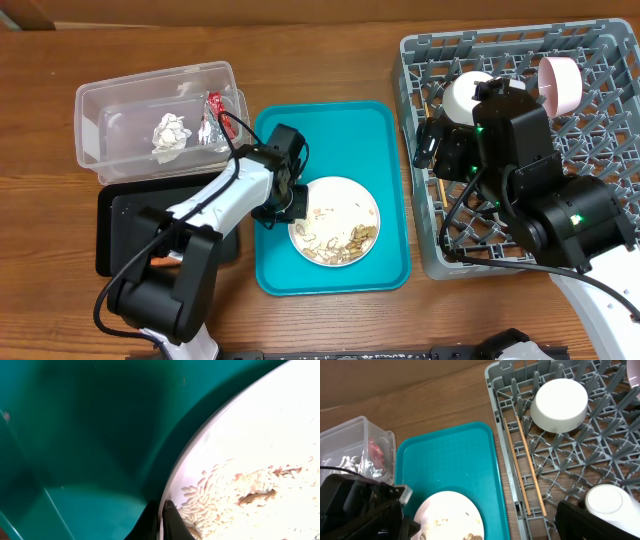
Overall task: Sort waste into correct bins and load items into the dishwasher
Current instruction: 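Move the left gripper to the white plate and pinch its rim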
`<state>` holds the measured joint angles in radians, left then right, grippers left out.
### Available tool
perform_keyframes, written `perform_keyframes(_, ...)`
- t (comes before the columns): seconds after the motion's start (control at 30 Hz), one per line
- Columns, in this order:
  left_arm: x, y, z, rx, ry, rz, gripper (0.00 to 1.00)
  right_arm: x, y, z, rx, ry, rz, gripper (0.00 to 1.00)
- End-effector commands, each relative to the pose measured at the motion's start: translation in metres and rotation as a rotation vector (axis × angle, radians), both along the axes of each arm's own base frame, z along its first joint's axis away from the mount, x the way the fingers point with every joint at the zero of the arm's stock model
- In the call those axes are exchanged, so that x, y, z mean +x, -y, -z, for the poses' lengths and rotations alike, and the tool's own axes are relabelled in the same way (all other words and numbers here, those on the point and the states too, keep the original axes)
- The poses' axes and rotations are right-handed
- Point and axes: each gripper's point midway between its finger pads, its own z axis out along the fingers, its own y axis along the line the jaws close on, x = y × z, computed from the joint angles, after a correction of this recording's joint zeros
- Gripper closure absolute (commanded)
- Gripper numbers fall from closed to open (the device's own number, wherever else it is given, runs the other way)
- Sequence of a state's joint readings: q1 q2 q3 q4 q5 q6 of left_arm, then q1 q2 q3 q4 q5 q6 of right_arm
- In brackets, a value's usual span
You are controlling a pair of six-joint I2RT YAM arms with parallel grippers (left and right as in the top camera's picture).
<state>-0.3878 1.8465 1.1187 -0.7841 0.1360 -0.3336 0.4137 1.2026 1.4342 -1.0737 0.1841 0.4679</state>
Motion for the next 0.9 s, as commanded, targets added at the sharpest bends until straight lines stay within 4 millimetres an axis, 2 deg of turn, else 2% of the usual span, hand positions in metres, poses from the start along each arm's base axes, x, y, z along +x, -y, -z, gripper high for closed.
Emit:
perform_keyframes(0.0, 0.018, -0.023, 0.011, 0.067, 0.013, -0.066, 0.95, 0.001, 0.002, -0.004, 0.002, 0.014, 0.012, 0.0)
perform_keyframes(0.13, 0.033, -0.043, 0.007, 0.089, 0.045, -0.124, 0.92, 0.001, 0.002, -0.004, 0.002, 0.014, 0.012, 0.0)
perform_keyframes(0.17, 0.036, -0.051, 0.007, 0.103, 0.05, -0.142, 0.87, 0.001, 0.002, -0.004, 0.002, 0.014, 0.012, 0.0)
perform_keyframes(0.23, 0.041, -0.062, 0.007, 0.106, 0.056, -0.173, 0.71, 0.001, 0.002, -0.004, 0.002, 0.014, 0.012, 0.0)
perform_keyframes(0.3, 0.045, -0.067, 0.005, 0.085, 0.061, -0.191, 0.41, 0.001, 0.002, -0.004, 0.002, 0.014, 0.012, 0.0)
perform_keyframes(0.33, 0.047, -0.067, 0.004, 0.066, 0.06, -0.187, 0.31, 0.001, 0.002, -0.004, 0.002, 0.014, 0.012, 0.0)
perform_keyframes(0.37, 0.048, -0.066, 0.002, 0.05, 0.056, -0.178, 0.26, 0.001, 0.002, -0.004, 0.002, 0.014, 0.012, 0.0)
perform_keyframes(0.5, 0.051, -0.057, -0.017, -0.001, 0.037, -0.107, 0.25, 0.001, 0.002, -0.004, 0.002, 0.014, 0.012, 0.0)
perform_keyframes(0.7, 0.058, -0.037, -0.06, -0.026, 0.032, -0.034, 0.3, 0.001, 0.002, -0.004, 0.002, 0.014, 0.012, 0.0)
perform_keyframes(0.8, 0.054, -0.016, -0.08, -0.041, 0.028, 0.038, 0.34, 0.001, 0.002, -0.004, 0.002, 0.014, 0.012, 0.0)
perform_keyframes(0.87, 0.045, -0.003, -0.085, -0.027, 0.014, 0.087, 0.39, 0.001, 0.002, -0.004, 0.002, 0.014, 0.012, 0.0)
